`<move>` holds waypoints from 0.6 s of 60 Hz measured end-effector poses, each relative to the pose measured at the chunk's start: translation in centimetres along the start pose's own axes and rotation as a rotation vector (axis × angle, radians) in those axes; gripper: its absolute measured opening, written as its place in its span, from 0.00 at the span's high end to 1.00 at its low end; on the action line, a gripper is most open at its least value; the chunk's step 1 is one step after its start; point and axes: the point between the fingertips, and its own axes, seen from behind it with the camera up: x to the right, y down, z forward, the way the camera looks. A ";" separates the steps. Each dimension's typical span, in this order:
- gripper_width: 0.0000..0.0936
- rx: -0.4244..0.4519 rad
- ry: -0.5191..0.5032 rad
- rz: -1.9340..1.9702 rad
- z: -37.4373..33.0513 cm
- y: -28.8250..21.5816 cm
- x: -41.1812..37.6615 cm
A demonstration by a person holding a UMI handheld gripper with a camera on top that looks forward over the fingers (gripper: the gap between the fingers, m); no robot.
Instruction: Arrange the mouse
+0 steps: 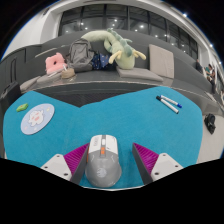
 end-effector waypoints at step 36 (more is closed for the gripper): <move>0.67 0.039 -0.048 0.079 -3.6 -9.1 -5.2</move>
